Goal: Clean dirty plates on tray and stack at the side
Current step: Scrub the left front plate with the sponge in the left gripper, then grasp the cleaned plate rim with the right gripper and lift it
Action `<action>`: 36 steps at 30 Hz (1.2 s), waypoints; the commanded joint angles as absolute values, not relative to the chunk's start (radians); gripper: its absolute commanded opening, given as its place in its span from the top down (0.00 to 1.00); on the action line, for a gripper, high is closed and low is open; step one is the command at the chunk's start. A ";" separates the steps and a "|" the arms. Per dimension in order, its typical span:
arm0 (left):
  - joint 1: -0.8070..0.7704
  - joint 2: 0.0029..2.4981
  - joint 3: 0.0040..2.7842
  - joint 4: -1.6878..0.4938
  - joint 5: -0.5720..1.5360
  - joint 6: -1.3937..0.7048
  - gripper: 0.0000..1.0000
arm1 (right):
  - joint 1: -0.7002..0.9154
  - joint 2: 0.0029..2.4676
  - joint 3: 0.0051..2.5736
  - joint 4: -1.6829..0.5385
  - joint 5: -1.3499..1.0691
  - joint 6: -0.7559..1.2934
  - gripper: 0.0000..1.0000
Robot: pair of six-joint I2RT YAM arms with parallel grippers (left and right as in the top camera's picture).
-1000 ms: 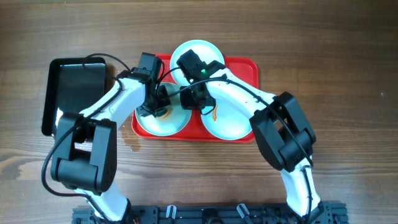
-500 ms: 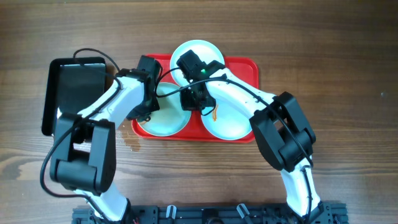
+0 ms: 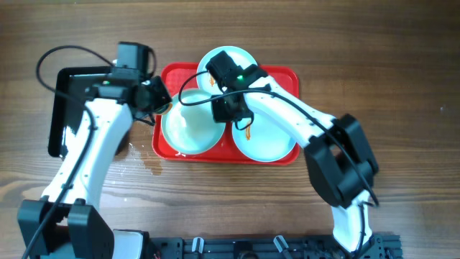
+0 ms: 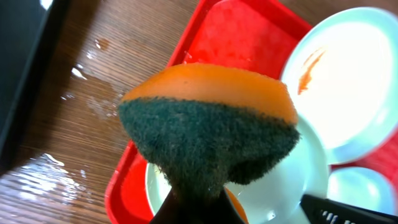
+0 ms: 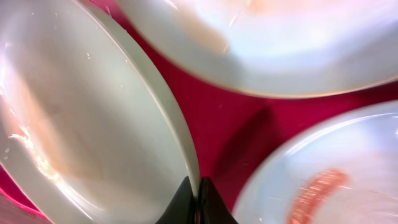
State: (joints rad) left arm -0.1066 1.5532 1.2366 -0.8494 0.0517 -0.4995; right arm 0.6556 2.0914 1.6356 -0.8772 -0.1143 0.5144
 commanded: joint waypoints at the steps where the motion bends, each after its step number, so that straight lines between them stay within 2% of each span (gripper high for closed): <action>1: -0.028 1.533 1.251 -0.850 0.317 -0.465 0.96 | 0.653 1.977 1.655 -0.885 0.082 0.493 0.96; 6: 0.026 1.533 1.250 -0.877 0.363 -0.422 0.96 | 0.654 1.878 1.655 -0.930 0.405 0.439 0.96; 12: 0.029 1.533 1.250 -0.877 0.362 -0.422 0.96 | 0.667 1.855 1.655 -0.925 0.536 0.346 0.96; 21: 0.029 1.533 1.250 -0.889 0.309 -0.422 0.96 | 0.831 1.855 1.655 -0.941 0.947 0.340 0.96; 36: 0.029 1.533 1.249 -0.900 0.275 -0.422 0.96 | 1.014 1.855 1.655 -0.949 1.195 0.316 0.96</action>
State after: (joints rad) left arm 0.0238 1.5528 1.2366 -0.8986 0.2852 -0.4461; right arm 0.9844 1.8774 1.6356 -0.9466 1.0790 0.3225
